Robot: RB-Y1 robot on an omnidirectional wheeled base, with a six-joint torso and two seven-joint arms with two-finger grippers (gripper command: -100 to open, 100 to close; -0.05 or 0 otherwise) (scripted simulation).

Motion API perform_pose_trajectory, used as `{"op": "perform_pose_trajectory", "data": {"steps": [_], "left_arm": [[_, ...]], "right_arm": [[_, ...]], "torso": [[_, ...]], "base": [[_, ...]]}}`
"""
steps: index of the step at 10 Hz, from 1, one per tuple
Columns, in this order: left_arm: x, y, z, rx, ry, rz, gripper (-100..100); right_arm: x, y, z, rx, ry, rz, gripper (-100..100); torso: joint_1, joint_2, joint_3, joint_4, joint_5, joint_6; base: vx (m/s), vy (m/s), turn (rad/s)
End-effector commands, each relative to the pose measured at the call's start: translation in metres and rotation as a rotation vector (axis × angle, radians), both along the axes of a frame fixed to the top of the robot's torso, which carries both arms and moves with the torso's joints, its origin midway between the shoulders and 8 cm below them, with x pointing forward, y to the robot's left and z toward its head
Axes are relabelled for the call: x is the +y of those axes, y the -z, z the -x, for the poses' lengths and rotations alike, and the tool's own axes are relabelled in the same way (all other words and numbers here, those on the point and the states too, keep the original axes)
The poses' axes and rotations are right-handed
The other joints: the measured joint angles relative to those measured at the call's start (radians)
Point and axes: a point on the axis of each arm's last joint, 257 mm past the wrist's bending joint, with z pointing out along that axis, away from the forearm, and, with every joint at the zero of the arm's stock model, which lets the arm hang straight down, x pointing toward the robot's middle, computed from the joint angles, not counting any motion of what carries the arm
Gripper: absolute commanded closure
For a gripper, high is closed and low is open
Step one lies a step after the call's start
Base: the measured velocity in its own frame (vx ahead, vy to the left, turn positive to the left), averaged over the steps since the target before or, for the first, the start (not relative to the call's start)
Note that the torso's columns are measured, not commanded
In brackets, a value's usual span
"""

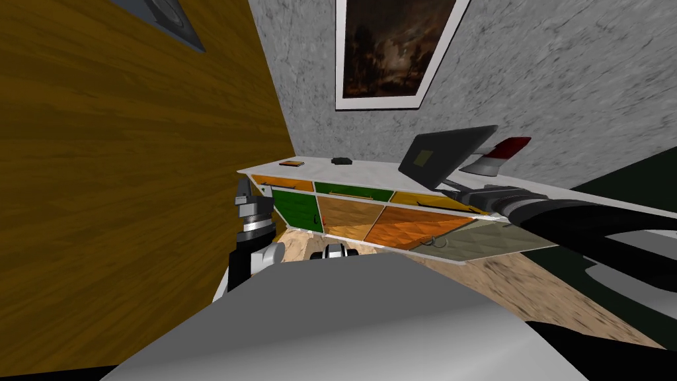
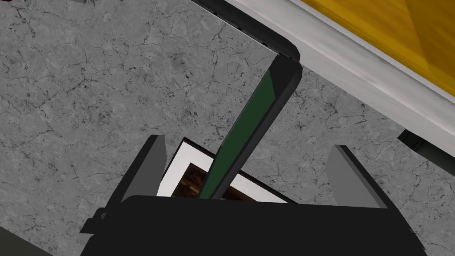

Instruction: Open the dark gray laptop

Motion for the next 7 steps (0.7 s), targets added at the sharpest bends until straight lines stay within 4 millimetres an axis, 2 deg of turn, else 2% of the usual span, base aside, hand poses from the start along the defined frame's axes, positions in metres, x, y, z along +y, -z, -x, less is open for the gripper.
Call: {"op": "perform_pose_trajectory", "data": {"steps": [1, 4, 7], "left_arm": [[0.0000, 0.0000, 0.0000, 0.000, 0.000, 0.000, 0], [0.0001, 0.0000, 0.0001, 0.000, 0.000, 0.000, 0], [0.0001, 0.0001, 0.0001, 0.000, 0.000, 0.000, 0]], "right_arm": [[0.0060, -0.0136, -0.0053, -0.011, -0.043, 0.079, -100], [0.0091, -0.0180, -0.0080, -0.007, -0.066, 0.142, -100], [0.0039, -0.0141, -0.0061, -0.002, -0.061, 0.182, -100]], "torso": [[-0.001, -0.003, -0.002, -0.001, 0.000, 0.000], [-0.001, -0.008, -0.005, -0.003, 0.000, 0.000], [0.000, -0.006, -0.004, -0.002, 0.000, 0.000]], "base": [[-0.170, 0.025, 0.029], [-0.098, 0.013, 0.033], [0.012, 0.012, 0.051]]}}
